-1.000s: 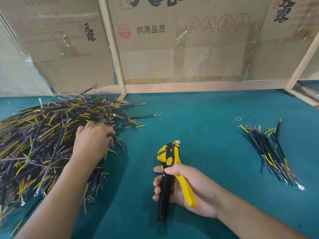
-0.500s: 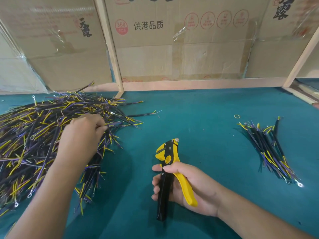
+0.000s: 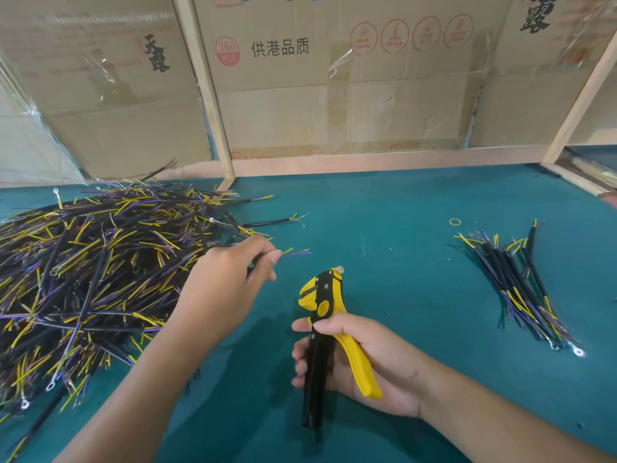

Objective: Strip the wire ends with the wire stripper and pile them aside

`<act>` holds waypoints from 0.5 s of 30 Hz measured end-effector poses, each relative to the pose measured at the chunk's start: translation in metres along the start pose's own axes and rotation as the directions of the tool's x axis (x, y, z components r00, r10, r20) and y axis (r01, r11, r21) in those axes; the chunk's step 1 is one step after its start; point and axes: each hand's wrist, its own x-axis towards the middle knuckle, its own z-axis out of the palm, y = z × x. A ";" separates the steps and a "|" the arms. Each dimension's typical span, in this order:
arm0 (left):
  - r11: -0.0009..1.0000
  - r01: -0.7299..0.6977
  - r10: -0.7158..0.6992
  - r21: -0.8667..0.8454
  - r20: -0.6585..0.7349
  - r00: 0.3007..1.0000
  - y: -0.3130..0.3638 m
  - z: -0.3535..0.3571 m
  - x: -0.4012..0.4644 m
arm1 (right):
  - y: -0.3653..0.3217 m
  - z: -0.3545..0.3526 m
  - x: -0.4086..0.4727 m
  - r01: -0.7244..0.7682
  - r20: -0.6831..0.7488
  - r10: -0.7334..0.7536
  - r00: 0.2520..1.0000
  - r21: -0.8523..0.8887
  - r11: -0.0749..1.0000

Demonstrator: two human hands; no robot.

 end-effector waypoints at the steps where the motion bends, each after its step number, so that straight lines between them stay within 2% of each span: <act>1: 1.000 0.019 -0.019 0.002 0.020 1.000 0.001 0.001 -0.001 | 0.000 0.000 0.000 -0.002 -0.003 0.002 1.000 0.002 1.000; 7: 0.981 0.083 -0.071 -0.174 0.078 0.994 0.011 0.002 -0.002 | -0.001 0.000 0.000 -0.005 -0.003 0.005 1.000 0.010 1.000; 10: 0.954 0.134 -0.090 -0.266 0.171 0.981 0.011 0.004 -0.002 | -0.001 0.000 0.000 -0.005 -0.005 0.005 1.000 0.013 1.000; 15: 0.933 0.111 -0.039 -0.341 0.211 0.977 0.009 0.006 -0.004 | -0.001 0.000 0.001 -0.001 -0.007 0.001 1.000 0.010 1.000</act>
